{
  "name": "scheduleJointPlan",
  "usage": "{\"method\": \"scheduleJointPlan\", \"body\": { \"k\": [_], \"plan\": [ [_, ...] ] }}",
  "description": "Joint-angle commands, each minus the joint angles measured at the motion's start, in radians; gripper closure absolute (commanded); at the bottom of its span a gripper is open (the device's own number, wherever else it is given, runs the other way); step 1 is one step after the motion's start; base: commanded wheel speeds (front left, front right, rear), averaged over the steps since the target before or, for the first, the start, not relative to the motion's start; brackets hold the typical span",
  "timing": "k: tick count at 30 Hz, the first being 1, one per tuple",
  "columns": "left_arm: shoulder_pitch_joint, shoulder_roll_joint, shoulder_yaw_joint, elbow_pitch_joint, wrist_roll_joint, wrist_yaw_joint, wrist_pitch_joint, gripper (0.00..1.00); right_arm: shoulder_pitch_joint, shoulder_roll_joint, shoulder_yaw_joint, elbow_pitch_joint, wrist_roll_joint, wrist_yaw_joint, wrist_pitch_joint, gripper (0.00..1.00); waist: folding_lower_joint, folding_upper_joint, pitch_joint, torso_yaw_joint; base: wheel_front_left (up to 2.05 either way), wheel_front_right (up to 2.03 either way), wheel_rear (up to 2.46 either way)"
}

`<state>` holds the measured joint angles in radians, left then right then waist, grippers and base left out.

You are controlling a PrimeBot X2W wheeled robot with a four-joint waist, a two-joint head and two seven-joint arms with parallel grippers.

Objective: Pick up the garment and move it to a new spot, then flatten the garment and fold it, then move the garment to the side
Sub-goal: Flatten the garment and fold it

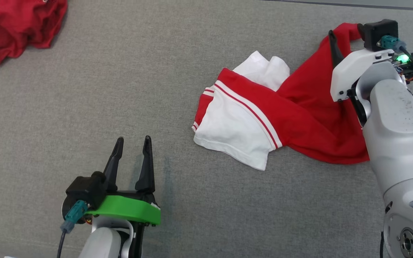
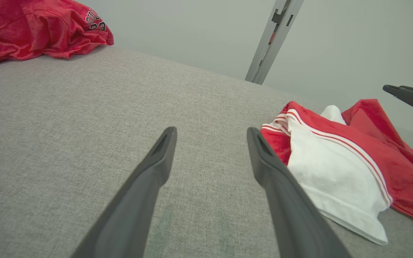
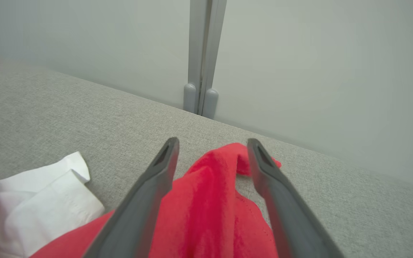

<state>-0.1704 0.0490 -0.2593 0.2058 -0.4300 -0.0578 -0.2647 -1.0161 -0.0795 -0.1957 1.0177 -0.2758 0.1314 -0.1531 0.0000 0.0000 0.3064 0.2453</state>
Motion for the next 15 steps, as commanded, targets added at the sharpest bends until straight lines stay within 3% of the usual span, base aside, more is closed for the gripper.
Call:
{"method": "scheduleJointPlan", "body": {
  "k": [1, 10, 15],
  "plan": [
    [0.004, 0.003, 0.002, 0.005, 0.011, -0.007, 0.001, 0.0, 0.014, 0.002, 0.006, 0.01, 0.0, -0.002, -0.032, 0.0, 0.0, 0.0, -0.03, -0.037, 0.0, 0.0, 0.0],
    [0.025, 0.003, 0.015, 0.041, 0.049, -0.031, 0.001, 0.0, 0.154, 0.023, 0.048, -0.024, 0.064, -0.001, -0.112, 0.0, 0.0, 0.0, -0.142, -0.136, 0.0, 0.0, 0.0],
    [0.058, 0.003, 0.025, 0.066, 0.054, -0.039, 0.001, 0.0, 0.317, 0.028, 0.081, -0.182, 0.154, -0.001, -0.113, 0.0, 0.0, 0.0, -0.212, -0.179, 0.0, 0.0, 0.0]
  ]
}}
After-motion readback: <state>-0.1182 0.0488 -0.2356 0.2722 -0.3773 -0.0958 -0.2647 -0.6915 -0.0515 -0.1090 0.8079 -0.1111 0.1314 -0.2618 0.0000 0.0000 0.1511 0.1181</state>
